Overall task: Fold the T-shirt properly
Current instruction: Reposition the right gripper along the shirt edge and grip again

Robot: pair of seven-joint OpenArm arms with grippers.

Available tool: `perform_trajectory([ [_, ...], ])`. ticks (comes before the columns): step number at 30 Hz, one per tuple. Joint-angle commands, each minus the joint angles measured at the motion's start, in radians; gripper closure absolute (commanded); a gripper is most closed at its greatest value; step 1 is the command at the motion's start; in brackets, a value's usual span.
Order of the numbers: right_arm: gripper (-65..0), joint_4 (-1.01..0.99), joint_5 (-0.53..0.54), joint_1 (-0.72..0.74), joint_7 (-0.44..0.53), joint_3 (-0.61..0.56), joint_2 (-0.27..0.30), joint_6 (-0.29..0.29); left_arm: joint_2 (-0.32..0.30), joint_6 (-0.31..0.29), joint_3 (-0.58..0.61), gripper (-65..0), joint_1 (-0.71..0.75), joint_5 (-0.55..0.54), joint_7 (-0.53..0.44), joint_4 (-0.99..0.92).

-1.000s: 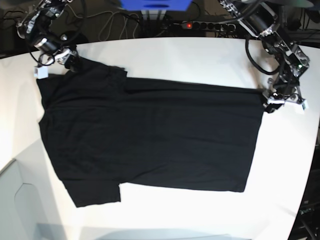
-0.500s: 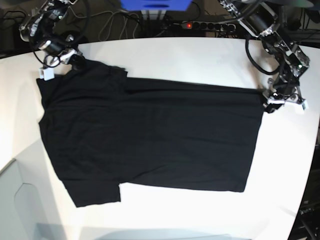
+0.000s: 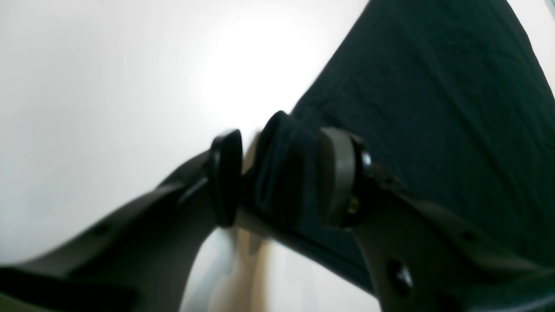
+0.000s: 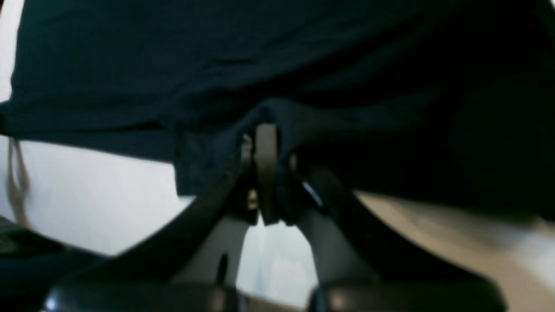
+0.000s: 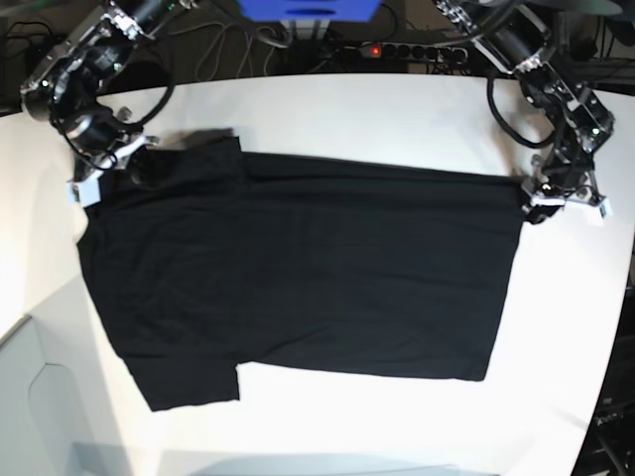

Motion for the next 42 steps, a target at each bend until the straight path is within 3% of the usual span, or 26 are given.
perform_trajectory([
  [1,0.0,0.016,0.02,0.027,0.02,-0.001,0.006,-0.001,-0.016,0.001,-0.001,-27.0,-0.009,-0.015,-0.015,0.02],
  [8,0.0,-0.015,0.018,0.127,0.02,-0.03,-0.016,-0.001,-0.016,0.001,-0.001,-27.0,-0.009,-0.012,-0.015,0.02],
  [17,0.0,-0.266,0.018,0.236,0.02,-0.042,-0.014,-0.001,-0.016,0.001,-0.001,-27.0,-0.009,-0.012,-0.014,0.02],
  [22,-4.6,-0.328,0.018,0.263,0.021,-0.042,-0.011,-0.001,-0.016,0.001,-0.001,-27.0,-0.008,-0.015,-0.009,0.02],
  [38,-4.8,-0.406,0.016,0.352,0.118,-0.031,-0.009,-0.001,-0.016,0.001,-0.001,-27.0,-0.008,-0.015,-0.006,0.02],
  [42,-4.8,-0.449,0.016,0.358,0.181,-0.031,-0.009,-0.001,-0.016,0.001,0.001,-27.0,0.005,-0.015,-0.011,0.02],
])
